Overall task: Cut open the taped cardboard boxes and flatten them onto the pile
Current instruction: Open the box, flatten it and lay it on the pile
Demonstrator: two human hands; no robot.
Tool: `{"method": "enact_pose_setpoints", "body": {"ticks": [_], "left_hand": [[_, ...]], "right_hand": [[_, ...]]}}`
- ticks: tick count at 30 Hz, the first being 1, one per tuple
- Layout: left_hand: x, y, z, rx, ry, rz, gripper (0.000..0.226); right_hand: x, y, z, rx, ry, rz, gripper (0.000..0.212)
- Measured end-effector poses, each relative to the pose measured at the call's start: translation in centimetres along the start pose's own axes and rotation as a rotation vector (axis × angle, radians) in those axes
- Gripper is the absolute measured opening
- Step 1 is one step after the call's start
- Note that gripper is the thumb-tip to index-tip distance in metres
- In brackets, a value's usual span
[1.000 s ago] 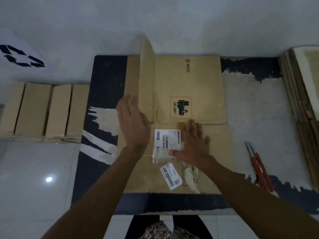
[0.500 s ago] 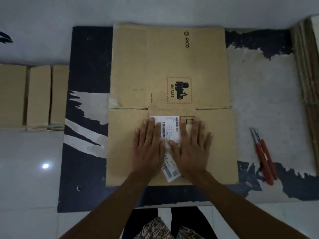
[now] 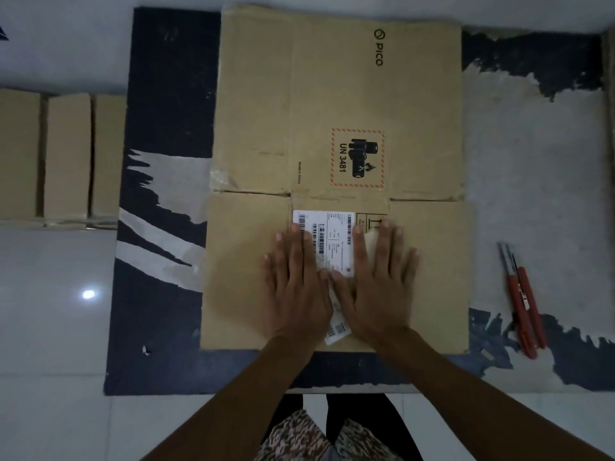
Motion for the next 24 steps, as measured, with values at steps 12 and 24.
{"method": "enact_pose_setpoints", "body": {"ticks": [12,24], "left_hand": [[-3.7,3.9,5.9,0.151,0.054,0.054,0.123],[-2.7,4.4,6.0,0.146,0.171,0.123,0.120]], "right_hand": [[-0.1,-0.1,0.1,0.013,0.008,0.010,0.082],[-3.8,-1.2,6.2,0.080,-0.005,0.301,0.079]]}}
Point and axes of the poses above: each hand's wrist, its own z-axis towards the middle knuckle, its own x-axis out of the palm, y = z × x, the point moved 8 cm from there along z, towards the middle knuckle, and after that the axes turned 2 degrees about -z, right-handed, at the moved point
